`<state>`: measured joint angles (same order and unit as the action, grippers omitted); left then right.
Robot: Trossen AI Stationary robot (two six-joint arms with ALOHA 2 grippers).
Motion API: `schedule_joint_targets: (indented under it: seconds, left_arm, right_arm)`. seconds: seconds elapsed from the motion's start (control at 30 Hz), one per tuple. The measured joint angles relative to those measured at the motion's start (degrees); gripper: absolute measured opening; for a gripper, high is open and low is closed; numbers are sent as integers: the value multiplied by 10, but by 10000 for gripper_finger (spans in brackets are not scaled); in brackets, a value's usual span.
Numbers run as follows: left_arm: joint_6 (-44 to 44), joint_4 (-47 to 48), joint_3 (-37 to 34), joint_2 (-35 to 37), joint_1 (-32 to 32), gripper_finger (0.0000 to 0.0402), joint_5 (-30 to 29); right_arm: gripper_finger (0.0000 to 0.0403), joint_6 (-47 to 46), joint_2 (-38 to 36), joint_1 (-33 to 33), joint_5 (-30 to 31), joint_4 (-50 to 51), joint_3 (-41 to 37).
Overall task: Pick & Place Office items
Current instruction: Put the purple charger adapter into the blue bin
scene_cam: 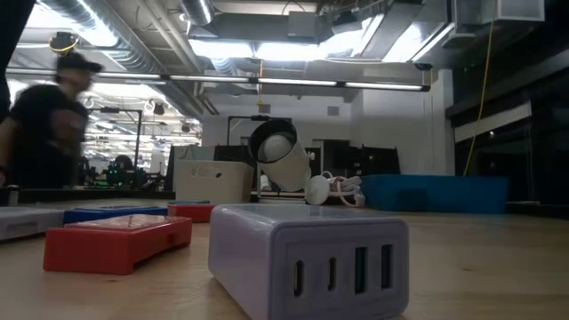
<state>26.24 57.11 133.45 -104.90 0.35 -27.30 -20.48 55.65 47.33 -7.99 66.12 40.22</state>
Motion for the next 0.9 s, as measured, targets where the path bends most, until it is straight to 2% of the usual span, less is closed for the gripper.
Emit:
schedule_joint_targets:
  seconds: [0.17,0.4,0.9]
  left_arm:
    - [45,2,-1,-28,-43,296,-33]
    - [71,-2,-1,-45,-62,296,-55]
    - [61,7,0,-48,-55,296,-58]
  right_arm:
    - [229,-21,30,60,28,-33,-2]
    - [229,-46,88,103,34,-75,-3]
    - [229,-44,176,105,56,-143,-3]
